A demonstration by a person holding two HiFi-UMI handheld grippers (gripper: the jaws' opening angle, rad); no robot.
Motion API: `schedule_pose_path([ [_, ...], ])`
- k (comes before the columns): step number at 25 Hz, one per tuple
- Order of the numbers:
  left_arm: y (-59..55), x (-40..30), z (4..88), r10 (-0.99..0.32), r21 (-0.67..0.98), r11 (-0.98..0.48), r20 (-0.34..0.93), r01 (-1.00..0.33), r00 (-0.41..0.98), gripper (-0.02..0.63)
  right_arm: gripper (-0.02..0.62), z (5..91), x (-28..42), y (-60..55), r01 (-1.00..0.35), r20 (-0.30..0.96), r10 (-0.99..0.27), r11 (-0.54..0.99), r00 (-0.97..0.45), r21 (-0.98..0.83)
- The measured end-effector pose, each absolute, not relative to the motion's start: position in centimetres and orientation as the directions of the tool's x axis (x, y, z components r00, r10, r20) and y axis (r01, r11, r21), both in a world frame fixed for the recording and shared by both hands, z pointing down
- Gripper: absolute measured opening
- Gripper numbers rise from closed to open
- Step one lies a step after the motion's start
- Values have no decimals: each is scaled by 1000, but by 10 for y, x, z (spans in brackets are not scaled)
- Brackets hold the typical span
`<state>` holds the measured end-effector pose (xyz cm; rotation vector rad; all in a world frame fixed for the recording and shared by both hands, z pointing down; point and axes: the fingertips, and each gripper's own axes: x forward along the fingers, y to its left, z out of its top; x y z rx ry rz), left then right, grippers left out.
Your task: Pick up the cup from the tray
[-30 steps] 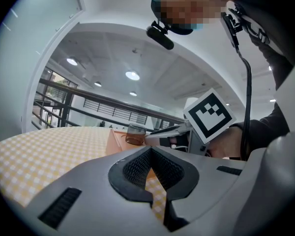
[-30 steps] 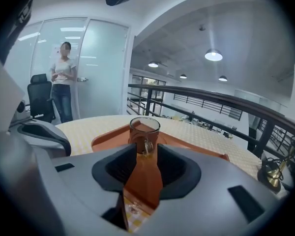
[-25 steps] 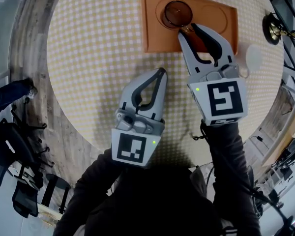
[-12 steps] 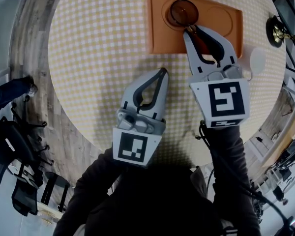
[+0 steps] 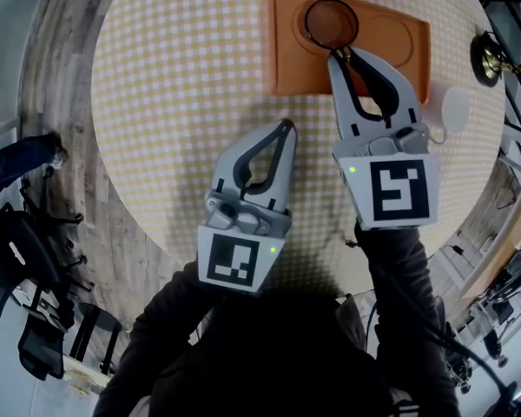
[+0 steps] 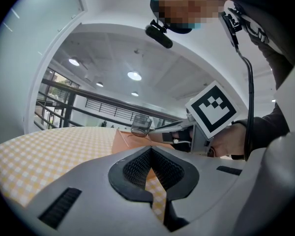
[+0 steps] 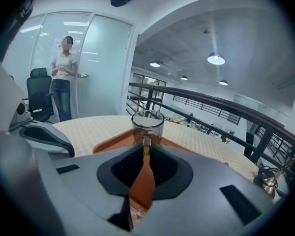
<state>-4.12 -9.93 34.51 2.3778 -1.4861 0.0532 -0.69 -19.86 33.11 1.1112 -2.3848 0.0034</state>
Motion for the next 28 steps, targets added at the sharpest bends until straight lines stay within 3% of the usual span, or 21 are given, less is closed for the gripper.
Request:
schedule_pose_path([
  [28, -90, -49, 306, -920, 207, -304, 190, -930, 343, 5, 38, 332, -24, -146, -593, 471, -581, 792, -664, 143],
])
